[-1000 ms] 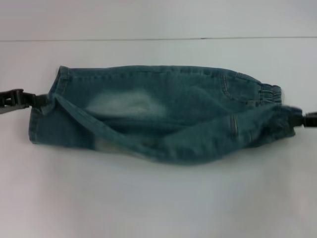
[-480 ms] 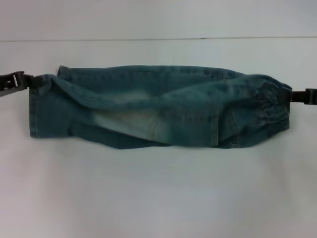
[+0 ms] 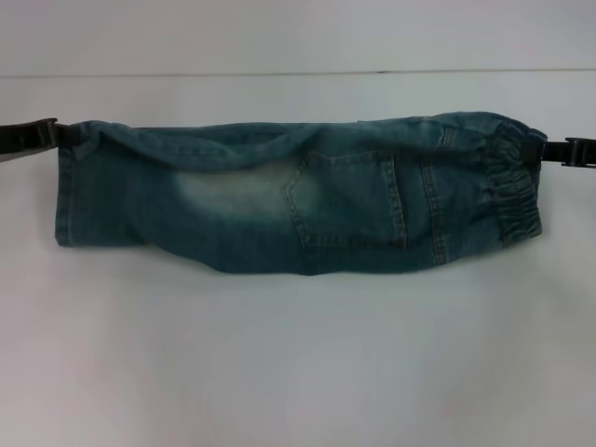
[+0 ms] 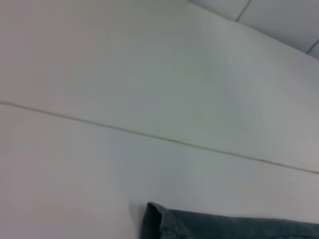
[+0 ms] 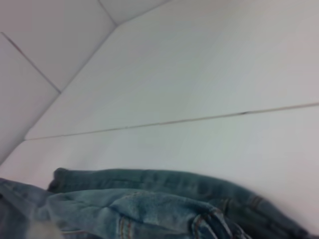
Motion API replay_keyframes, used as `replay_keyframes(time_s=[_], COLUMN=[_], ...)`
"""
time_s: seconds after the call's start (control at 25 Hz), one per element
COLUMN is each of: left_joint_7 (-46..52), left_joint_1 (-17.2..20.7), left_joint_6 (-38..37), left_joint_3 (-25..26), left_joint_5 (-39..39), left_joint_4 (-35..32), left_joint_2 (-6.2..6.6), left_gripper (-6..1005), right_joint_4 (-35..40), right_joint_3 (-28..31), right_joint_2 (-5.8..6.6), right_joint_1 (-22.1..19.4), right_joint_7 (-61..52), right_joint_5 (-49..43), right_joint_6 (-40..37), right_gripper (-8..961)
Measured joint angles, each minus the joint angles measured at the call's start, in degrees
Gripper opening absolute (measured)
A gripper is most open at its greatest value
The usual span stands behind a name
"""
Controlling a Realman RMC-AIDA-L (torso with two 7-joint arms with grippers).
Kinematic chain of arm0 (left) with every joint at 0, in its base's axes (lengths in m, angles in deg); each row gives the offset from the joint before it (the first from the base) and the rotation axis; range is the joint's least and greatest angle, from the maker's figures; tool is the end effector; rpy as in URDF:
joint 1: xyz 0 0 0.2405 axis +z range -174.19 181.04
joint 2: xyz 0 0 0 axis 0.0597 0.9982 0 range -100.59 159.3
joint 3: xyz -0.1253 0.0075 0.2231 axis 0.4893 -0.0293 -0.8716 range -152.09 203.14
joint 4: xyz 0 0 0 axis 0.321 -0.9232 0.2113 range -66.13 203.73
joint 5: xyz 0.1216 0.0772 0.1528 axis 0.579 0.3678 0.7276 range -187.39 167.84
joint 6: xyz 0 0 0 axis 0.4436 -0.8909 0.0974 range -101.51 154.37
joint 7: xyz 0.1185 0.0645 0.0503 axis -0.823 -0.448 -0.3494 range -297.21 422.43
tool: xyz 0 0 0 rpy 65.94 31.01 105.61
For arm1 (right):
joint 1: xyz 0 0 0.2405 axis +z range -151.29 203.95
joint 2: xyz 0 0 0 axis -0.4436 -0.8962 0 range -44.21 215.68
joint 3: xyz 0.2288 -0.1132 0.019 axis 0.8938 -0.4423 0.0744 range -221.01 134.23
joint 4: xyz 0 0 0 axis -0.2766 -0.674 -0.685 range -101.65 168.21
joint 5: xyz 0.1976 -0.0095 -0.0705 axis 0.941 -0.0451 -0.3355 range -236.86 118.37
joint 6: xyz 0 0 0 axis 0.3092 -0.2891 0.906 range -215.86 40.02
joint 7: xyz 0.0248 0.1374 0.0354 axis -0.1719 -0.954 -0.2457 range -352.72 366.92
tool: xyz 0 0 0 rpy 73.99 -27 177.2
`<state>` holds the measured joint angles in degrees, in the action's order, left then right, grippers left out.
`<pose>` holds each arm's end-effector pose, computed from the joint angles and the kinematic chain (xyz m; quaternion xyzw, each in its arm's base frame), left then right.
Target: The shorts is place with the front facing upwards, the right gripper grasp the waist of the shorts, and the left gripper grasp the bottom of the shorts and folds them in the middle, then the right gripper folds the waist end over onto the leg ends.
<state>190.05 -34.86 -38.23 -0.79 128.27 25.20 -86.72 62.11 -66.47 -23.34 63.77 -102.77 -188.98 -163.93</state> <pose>-0.3087 0.4091 0.0719 -0.7499 -0.5523 -0.1652 0.3245 0.3143 0.3848 0.0674 -0.8119 0.4981 0.2057 0.2247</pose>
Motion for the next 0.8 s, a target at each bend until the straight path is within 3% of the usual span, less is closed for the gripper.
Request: replay_keyframes(time_s=[0.8], left_joint_7=[-4.6], left_joint_1=[-2.4], left_joint_6=[11.5], left_joint_3=[-3.8], left_joint_5=[-0.1], left_joint_4=[1.3], left_joint_2=[-3.0], left_gripper=[39], right_joint_4=[0.0], right_joint_3=[-4.4], right_joint_2=[-1.63], right_joint_1=[2.4], right_joint_7=[6.7], right_joint_5=[-0.1], right_joint_6=[11.7], right_gripper=[53])
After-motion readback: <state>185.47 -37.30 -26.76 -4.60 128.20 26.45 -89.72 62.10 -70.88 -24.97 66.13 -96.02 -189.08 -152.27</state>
